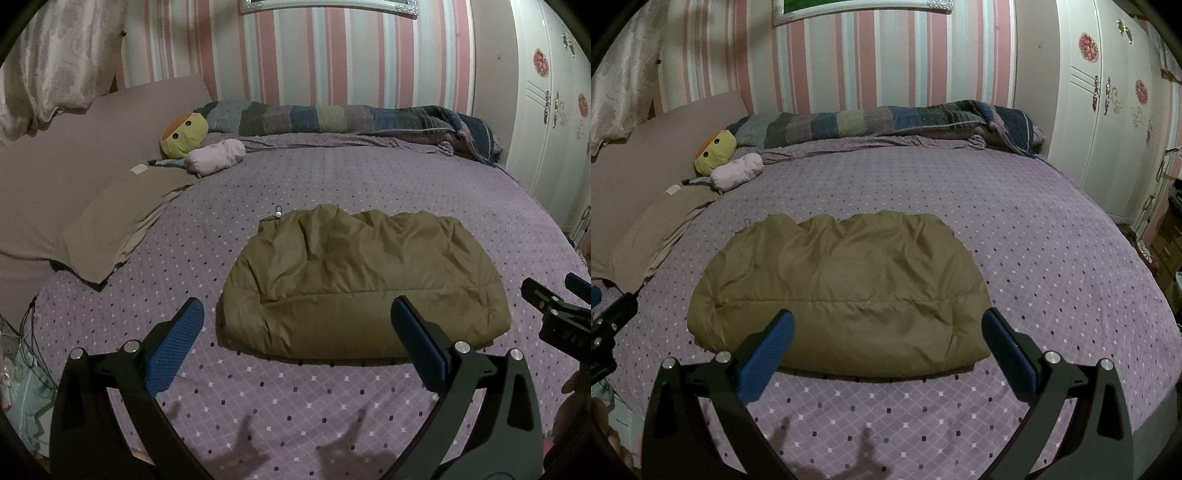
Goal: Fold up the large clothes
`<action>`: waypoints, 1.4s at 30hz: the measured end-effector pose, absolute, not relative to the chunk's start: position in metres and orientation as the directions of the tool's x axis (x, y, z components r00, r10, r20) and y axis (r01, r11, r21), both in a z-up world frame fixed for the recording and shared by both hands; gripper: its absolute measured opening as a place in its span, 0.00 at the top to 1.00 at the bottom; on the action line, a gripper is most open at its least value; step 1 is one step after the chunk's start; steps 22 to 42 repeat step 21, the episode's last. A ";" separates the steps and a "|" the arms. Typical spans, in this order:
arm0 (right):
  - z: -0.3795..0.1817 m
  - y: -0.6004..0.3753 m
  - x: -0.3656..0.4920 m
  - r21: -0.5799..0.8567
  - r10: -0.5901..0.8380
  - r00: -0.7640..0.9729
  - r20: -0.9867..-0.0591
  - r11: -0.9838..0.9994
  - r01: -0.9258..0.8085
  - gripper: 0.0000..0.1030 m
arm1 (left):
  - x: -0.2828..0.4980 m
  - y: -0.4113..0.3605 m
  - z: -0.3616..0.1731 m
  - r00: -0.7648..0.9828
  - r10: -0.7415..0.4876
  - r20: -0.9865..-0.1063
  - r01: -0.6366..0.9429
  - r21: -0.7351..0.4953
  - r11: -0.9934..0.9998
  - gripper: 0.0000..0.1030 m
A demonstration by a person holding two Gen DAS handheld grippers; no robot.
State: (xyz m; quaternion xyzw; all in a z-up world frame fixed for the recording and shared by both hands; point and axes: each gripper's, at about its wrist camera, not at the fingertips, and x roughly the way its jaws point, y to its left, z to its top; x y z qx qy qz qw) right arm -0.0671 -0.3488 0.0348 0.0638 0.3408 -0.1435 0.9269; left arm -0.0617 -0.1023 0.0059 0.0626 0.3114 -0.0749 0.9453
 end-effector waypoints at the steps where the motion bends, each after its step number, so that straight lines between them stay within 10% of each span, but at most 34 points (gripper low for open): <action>1: 0.035 -0.349 -0.067 0.019 -0.223 0.726 -0.650 0.951 0.309 0.02 | -0.062 -0.103 0.006 0.794 -0.103 -0.598 0.181 0.071 0.981 0.03; 42: 0.035 -0.345 -0.069 0.026 -0.225 0.726 -0.649 0.948 0.318 0.02 | -0.070 -0.106 0.014 0.806 -0.109 -0.582 0.195 0.087 0.977 0.03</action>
